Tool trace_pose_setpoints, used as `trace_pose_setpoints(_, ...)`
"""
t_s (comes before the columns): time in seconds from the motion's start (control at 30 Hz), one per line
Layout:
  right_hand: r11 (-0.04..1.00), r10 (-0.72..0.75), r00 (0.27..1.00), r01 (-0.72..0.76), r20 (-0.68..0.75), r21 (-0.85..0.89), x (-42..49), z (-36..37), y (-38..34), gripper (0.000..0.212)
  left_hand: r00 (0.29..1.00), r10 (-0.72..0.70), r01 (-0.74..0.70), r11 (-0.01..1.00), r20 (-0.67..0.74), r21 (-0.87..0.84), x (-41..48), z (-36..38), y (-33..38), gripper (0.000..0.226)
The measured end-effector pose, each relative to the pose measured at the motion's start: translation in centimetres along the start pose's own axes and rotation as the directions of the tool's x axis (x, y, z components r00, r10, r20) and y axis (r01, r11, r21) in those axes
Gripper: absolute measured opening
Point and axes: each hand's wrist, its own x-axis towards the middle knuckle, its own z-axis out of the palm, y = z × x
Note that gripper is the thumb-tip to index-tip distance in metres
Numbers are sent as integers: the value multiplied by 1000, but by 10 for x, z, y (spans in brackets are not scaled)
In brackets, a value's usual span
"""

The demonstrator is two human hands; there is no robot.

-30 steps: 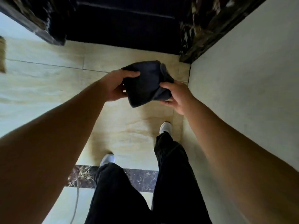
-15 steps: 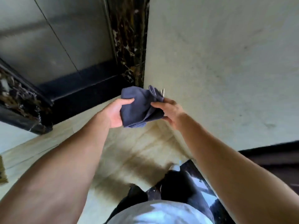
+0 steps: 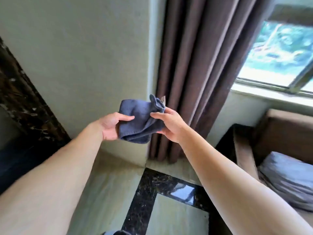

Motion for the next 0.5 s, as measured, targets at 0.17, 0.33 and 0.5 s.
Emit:
trace_pose_setpoints(0.17,995,-61,947,84,-314,60,-154,-191,6,34,958,-128,102,988,255,115,63,217,-88,26)
trace_pose_setpoints(0.33,992,-29,707,110,-707,69,-360,-369,32,22,819,-300,145,933,489,329,89,467,-204,38)
trace_pose_setpoints(0.5,949,61,393,263,-918,176,-522,-473,72,25,629,-479,137,843,613,520,76,656,-293,51)
